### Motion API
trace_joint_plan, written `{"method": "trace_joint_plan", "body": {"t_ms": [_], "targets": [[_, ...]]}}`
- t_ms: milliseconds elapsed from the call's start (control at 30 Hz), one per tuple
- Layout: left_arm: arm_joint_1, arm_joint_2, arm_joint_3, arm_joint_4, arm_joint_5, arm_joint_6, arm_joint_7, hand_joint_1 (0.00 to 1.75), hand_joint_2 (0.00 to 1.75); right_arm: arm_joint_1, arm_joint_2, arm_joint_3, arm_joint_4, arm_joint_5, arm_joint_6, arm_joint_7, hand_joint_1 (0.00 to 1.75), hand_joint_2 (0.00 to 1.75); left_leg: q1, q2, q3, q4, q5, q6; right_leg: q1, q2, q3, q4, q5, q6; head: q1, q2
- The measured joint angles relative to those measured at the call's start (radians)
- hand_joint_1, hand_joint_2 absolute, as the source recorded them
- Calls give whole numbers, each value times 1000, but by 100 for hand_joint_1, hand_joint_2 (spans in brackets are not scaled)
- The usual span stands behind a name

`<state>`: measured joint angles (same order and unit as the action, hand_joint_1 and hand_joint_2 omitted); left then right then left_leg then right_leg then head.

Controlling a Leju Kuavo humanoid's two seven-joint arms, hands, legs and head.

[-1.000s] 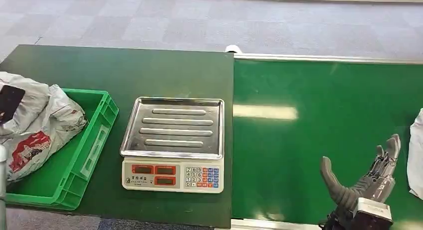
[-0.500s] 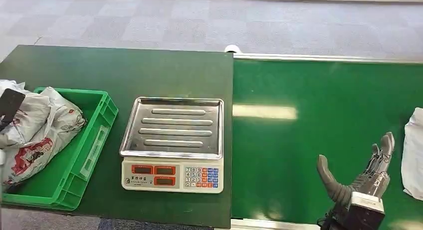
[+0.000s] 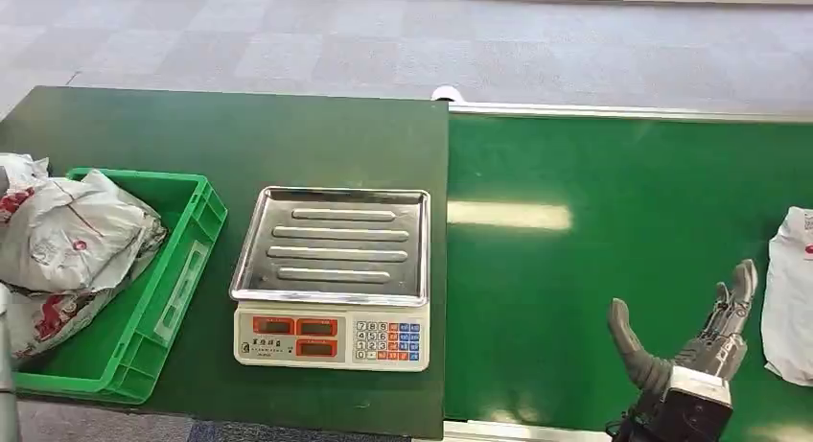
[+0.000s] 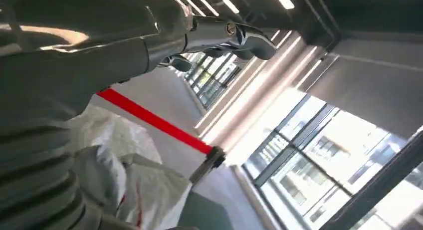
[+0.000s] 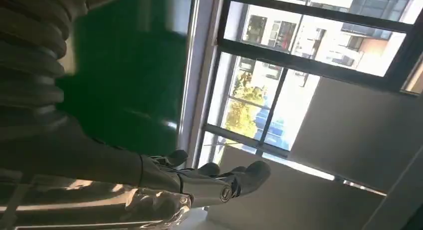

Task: Moved the parcel from conveyor to table for the left to box.

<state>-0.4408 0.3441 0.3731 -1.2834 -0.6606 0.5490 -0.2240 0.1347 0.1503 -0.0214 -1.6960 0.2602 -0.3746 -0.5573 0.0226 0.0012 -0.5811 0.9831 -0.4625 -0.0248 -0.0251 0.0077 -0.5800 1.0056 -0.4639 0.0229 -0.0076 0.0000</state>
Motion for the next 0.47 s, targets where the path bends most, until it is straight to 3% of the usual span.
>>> {"method": "trace_joint_plan", "body": {"t_ms": [100, 233, 467], "targets": [[17, -22, 0, -67, 119, 52, -103, 0, 175, 4, 0, 0, 3, -3, -7, -2, 0, 175, 0, 0, 0, 0, 0, 0, 0, 0, 0, 0, 0, 0, 0, 0], [60, -77, -19, -204, 367, -5, -274, 0, 175, 5, 0, 0, 5, -14, -6, -6, 0, 175, 0, 0, 0, 0, 0, 0, 0, 0, 0, 0, 0, 0, 0, 0], [254, -173, -232, -462, 328, -119, -346, 0, 175, 15, -1, -6, 5, -38, 83, 3, 0, 175, -2, 2, 1, 0, -2, 1, -2, 1, 0, -1, 0, 0, 0, 0]]}}
